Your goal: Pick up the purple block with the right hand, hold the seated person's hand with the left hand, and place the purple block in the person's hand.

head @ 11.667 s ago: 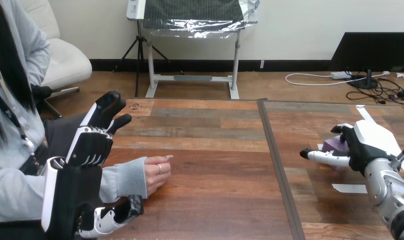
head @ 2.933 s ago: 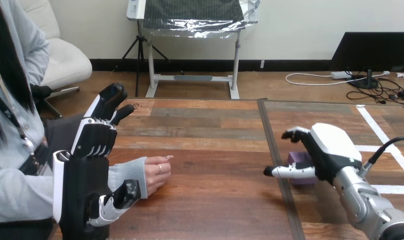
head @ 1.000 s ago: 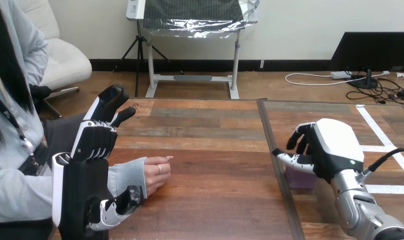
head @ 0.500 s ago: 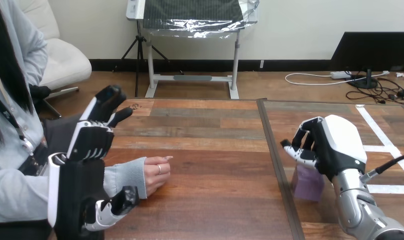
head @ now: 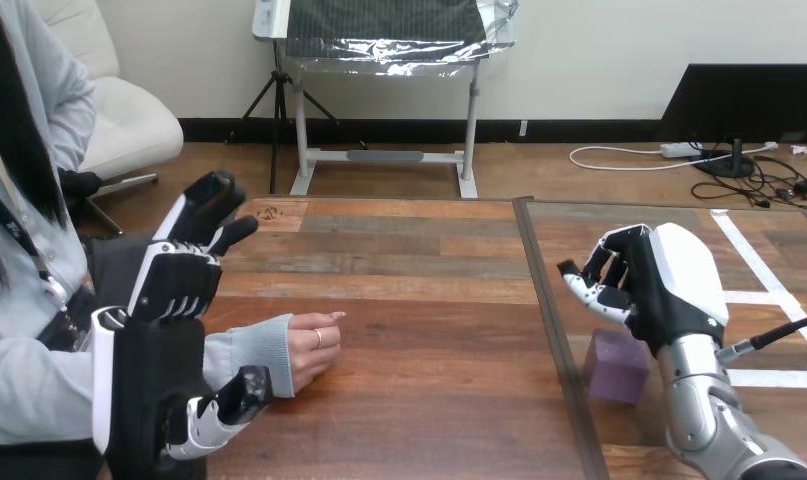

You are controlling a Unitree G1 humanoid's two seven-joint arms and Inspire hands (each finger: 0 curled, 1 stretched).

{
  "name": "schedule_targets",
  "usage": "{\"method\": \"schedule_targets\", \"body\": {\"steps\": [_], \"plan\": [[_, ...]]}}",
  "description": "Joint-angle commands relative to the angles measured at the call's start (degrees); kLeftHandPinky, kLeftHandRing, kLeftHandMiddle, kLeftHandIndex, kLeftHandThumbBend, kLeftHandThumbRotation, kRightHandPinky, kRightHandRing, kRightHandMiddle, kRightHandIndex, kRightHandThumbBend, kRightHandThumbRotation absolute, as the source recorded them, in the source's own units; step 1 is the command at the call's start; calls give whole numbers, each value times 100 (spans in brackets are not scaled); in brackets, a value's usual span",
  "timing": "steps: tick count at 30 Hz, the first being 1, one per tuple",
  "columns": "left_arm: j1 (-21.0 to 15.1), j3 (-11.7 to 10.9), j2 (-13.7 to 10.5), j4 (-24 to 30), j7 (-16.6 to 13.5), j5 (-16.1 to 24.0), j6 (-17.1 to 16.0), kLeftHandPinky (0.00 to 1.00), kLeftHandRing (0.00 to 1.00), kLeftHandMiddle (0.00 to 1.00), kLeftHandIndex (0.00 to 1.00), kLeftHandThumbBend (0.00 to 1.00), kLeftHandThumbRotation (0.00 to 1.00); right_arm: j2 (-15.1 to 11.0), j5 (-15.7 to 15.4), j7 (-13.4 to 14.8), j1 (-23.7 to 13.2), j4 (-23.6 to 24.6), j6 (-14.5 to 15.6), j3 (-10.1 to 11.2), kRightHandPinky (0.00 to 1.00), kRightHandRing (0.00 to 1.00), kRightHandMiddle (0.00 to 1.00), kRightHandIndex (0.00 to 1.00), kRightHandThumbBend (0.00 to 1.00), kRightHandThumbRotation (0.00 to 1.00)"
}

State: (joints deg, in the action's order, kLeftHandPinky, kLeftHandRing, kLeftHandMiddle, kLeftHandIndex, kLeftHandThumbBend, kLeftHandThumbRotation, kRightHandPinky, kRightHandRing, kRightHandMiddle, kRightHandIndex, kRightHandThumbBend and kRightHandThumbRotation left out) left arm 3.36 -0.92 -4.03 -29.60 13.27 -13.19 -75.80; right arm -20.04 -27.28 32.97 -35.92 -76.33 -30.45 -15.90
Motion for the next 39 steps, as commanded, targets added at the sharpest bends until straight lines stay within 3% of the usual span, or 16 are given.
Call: {"method": "schedule_targets", "body": {"steps": [1,11,18,25,31,32,39], "plan": [[-224,36,-12,195,17,-1,15,80,88,89,86,100,71,26,180,-12,-387,168,-190,227,8,10,15,17,32,37],[-226,-2,9,209,0,65,13,80,88,89,86,100,70,16,195,-22,-421,217,-258,258,4,8,12,15,31,34],[-216,-21,7,200,-12,106,12,80,88,89,87,100,71,-3,180,-46,-420,200,-256,250,5,8,13,16,33,25],[-213,-8,0,175,-2,67,10,80,88,89,87,100,70,-24,294,-368,-411,220,-274,321,6,10,15,18,35,21],[-193,4,0,198,-1,62,48,80,88,90,86,100,71,-72,297,-565,-400,247,-301,332,13,17,23,27,38,30],[-193,3,0,196,-1,65,48,80,88,90,86,100,71,-84,277,-572,-398,249,-300,318,17,22,28,32,42,34],[-202,-59,46,168,-37,170,34,80,88,89,86,100,71,-146,166,-623,-384,272,-303,238,28,34,39,43,54,48]]}}
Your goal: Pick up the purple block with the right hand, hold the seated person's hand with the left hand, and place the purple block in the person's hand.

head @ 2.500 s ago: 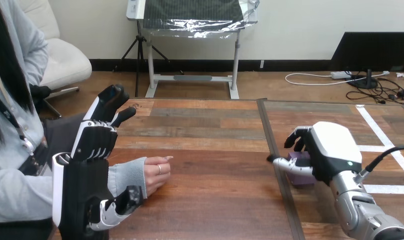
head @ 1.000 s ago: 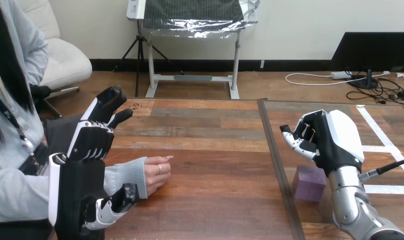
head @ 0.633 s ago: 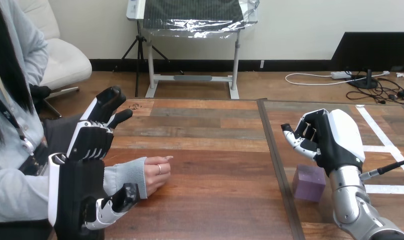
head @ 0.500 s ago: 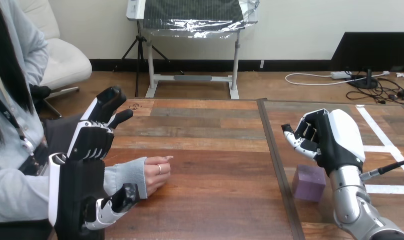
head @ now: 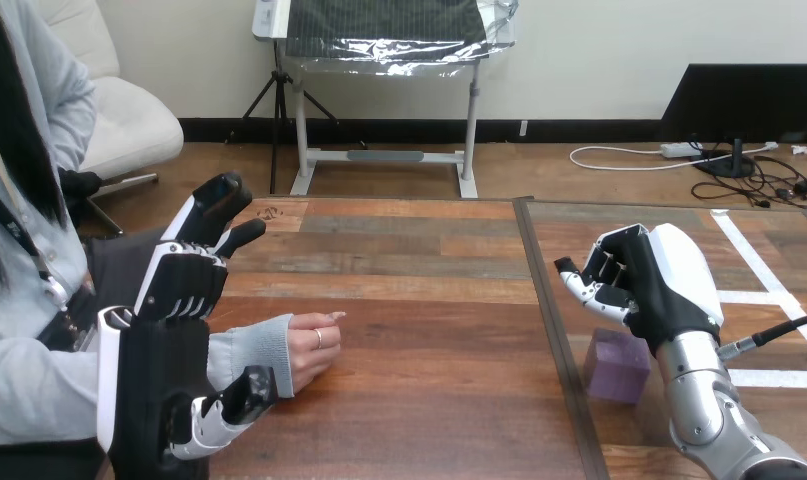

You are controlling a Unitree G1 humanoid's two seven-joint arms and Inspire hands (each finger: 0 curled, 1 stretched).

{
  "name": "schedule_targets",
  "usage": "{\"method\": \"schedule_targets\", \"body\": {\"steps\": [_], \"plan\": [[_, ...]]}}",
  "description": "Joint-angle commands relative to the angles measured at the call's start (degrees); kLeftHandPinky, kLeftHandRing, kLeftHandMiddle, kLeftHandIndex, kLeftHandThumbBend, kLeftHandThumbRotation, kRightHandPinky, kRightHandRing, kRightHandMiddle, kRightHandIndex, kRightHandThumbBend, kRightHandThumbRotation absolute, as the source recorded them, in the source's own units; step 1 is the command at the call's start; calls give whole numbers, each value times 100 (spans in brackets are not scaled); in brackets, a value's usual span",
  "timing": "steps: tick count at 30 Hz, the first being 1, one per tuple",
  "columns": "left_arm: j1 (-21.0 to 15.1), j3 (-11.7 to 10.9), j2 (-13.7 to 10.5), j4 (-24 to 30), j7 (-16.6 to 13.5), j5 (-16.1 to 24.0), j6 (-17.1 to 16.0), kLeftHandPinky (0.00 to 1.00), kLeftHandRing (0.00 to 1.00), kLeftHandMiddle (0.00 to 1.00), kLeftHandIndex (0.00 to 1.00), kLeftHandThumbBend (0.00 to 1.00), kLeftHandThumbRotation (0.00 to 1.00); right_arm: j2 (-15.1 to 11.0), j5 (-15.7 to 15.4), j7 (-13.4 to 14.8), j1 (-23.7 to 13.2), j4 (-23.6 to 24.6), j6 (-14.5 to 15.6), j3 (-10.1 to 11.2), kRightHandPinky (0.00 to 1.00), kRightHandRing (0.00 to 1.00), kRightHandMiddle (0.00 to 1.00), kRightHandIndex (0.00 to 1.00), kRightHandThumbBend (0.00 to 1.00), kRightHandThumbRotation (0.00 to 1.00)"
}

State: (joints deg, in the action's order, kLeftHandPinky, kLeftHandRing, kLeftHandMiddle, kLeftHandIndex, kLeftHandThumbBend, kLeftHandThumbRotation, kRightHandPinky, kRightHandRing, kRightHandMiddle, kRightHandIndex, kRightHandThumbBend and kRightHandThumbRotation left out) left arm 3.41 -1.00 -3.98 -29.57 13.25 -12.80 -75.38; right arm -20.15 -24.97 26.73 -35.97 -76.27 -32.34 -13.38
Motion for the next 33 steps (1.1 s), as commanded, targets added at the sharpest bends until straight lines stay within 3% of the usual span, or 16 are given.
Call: {"method": "schedule_targets", "body": {"steps": [1,12,19,20,33], "plan": [[-209,-65,49,162,-43,150,-14,80,88,89,86,100,72,-143,-84,3,-378,271,-114,-27,31,36,42,47,59,53],[-205,-84,61,175,-109,241,14,80,89,90,87,100,74,-280,-272,-173,-277,471,-282,-92,56,61,66,69,83,57],[-188,-87,83,205,-166,282,65,81,89,89,87,100,73,-376,-244,-552,-206,596,-371,-71,66,73,74,76,95,56],[-184,-76,75,206,-162,275,81,81,89,90,87,100,73,-405,-232,-643,-176,641,-374,-66,68,78,79,80,99,58],[-204,-25,30,162,-135,229,59,83,90,90,87,100,72,-584,-149,-1144,8,908,-458,-15,71,81,84,83,100,59]]}}
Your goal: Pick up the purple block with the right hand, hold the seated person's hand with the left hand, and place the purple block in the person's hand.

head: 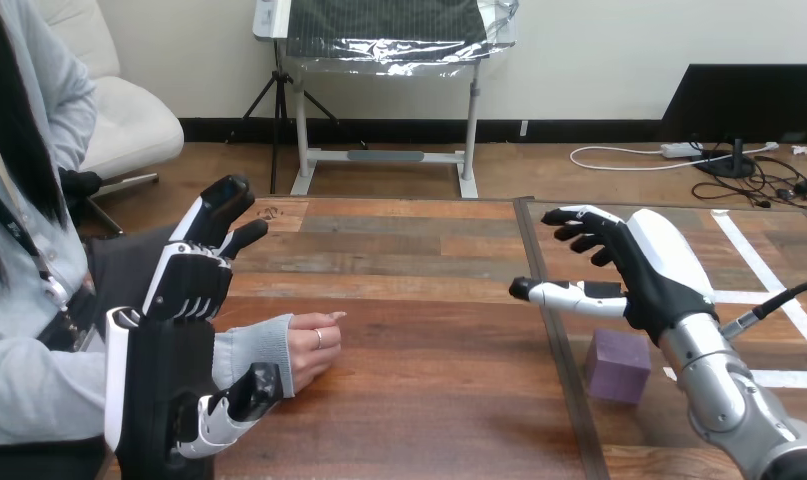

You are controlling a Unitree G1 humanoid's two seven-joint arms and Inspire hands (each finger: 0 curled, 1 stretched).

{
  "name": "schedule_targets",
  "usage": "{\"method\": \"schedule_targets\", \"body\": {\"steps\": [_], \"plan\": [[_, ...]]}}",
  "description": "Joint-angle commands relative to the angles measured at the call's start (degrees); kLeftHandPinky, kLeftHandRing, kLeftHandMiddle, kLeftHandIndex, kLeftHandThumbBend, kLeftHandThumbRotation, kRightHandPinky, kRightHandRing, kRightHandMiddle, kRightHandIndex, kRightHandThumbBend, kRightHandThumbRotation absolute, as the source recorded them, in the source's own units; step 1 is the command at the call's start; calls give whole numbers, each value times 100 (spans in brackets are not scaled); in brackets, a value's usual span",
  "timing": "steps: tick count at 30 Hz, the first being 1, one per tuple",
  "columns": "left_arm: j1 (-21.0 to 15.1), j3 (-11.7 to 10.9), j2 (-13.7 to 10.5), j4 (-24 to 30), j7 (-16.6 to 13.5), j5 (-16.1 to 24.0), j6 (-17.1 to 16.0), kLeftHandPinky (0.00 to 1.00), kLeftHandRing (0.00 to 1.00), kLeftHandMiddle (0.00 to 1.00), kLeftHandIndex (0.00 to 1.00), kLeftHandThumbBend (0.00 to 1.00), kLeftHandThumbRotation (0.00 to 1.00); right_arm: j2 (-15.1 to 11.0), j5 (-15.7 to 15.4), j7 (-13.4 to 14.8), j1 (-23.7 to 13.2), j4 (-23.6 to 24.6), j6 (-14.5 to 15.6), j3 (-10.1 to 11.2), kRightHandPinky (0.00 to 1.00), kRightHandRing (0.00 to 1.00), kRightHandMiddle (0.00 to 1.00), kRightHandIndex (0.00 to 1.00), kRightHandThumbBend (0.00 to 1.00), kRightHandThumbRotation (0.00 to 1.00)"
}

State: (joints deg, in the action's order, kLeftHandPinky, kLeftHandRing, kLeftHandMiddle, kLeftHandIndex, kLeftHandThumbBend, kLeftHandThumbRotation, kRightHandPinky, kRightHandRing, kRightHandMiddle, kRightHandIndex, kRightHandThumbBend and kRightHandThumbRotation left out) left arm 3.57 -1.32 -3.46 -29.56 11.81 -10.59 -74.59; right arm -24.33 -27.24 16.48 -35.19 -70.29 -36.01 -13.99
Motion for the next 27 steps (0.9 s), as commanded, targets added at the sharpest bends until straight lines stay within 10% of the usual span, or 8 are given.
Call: {"method": "schedule_targets", "body": {"steps": [1,27], "plan": [[-236,2,-26,134,13,13,-52,83,90,90,87,100,72,-189,85,-190,-52,338,-79,48,71,81,84,83,100,59],[-183,35,-43,207,23,-38,-16,83,90,90,87,100,73,-597,157,-805,386,804,-307,122,79,85,86,85,100,50]]}}
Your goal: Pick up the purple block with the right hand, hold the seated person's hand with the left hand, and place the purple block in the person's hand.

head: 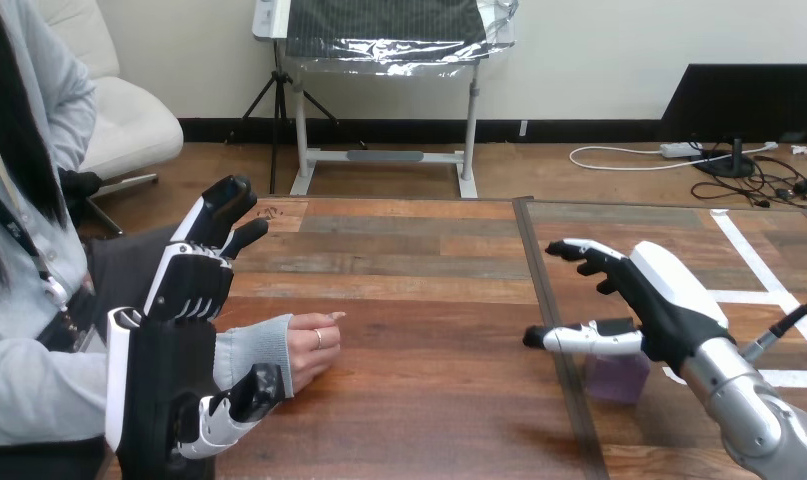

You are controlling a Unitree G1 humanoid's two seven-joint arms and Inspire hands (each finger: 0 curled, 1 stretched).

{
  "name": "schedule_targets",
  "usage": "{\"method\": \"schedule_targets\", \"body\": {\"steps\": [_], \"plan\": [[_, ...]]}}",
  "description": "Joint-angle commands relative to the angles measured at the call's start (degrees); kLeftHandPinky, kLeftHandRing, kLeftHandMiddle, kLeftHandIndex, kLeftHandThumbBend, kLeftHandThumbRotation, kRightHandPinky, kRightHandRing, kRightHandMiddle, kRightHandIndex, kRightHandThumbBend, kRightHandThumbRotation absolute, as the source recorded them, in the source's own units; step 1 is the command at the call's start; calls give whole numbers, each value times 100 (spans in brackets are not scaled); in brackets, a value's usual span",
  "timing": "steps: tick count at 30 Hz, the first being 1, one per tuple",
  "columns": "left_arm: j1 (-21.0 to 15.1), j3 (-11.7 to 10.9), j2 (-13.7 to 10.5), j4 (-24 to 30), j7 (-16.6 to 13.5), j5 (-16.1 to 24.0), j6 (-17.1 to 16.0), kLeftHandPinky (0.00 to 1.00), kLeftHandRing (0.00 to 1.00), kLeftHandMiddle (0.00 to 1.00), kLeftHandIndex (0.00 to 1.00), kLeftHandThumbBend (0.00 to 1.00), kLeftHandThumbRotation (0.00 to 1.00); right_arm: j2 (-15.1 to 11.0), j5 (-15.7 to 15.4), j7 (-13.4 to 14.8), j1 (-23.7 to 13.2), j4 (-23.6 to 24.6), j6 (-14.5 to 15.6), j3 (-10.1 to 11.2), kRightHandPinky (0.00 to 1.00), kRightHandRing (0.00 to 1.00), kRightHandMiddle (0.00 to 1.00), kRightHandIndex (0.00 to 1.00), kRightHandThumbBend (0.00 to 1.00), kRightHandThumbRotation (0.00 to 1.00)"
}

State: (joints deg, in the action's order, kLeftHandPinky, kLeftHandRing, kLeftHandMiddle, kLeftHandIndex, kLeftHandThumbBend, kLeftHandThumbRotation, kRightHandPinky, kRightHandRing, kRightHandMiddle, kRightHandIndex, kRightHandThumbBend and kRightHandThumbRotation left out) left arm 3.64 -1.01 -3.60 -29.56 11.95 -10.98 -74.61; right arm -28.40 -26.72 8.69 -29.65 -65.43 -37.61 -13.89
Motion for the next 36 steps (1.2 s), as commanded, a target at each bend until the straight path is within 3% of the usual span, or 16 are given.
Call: {"method": "schedule_targets", "body": {"steps": [1,25,36], "plan": [[-191,-6,-28,205,5,7,-27,83,90,90,87,100,73,-214,101,-59,-142,343,-115,110,80,85,86,85,100,50],[-166,-38,-64,241,-4,-15,-24,80,88,89,87,100,73,-582,86,-434,333,923,201,169,73,83,87,86,100,42],[-152,0,-74,276,15,-105,6,79,88,89,87,100,72,-702,-2,-357,449,981,204,153,72,81,86,85,100,39]]}}
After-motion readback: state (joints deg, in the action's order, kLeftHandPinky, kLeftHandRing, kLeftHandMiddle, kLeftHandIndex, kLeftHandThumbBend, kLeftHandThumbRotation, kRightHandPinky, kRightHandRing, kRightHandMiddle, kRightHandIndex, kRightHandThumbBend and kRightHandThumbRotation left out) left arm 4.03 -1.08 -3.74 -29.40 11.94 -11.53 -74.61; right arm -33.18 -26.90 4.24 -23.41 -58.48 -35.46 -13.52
